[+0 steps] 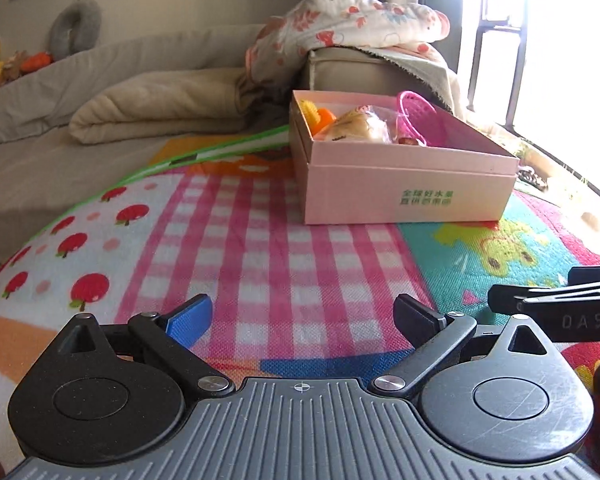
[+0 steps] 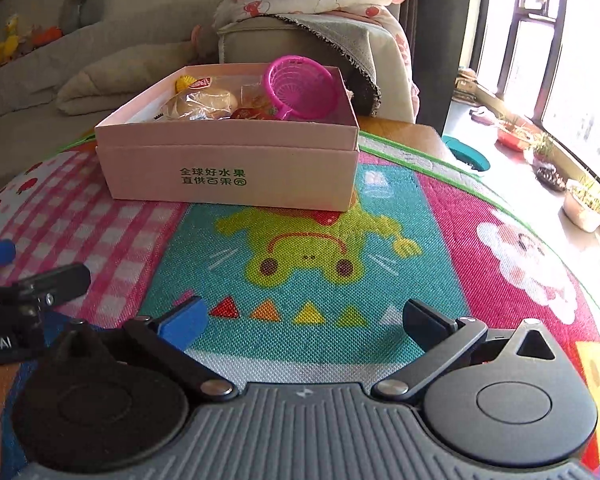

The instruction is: Organize objects

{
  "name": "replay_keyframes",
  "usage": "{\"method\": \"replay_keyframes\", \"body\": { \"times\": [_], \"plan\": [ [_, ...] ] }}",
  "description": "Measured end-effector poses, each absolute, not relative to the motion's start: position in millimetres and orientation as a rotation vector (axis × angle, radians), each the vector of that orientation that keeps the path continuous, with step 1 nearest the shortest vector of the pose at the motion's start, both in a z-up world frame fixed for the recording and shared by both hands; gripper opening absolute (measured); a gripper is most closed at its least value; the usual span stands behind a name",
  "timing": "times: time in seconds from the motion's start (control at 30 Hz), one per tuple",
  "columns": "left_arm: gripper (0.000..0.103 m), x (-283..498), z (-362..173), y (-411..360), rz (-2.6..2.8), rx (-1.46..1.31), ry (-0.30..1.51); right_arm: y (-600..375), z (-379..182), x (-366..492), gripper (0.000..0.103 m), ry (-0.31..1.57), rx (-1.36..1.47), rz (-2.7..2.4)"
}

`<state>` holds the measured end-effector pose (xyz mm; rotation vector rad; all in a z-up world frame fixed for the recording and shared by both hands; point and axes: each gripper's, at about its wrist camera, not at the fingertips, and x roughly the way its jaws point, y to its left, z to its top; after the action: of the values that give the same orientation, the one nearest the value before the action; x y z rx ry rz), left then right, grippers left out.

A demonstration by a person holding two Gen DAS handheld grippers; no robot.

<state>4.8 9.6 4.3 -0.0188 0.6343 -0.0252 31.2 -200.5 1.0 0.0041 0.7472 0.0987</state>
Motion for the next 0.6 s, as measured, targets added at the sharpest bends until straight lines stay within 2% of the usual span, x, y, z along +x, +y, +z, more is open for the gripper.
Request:
{"method": "replay_keyframes", "body": {
  "times": [0.1, 0.6],
  "plan": [
    [0.102, 13.7, -1.7, 5.8, 0.0, 0.008, 0.686, -199.1, -2.7, 25.0, 0.103, 0.71, -0.03, 0.111],
    [0.102, 18.5, -3.5, -0.8, 0.001, 0.014, 0.683, -195.4, -4.1, 31.9, 0.103, 0.691, -0.017, 0.074]
  ]
}}
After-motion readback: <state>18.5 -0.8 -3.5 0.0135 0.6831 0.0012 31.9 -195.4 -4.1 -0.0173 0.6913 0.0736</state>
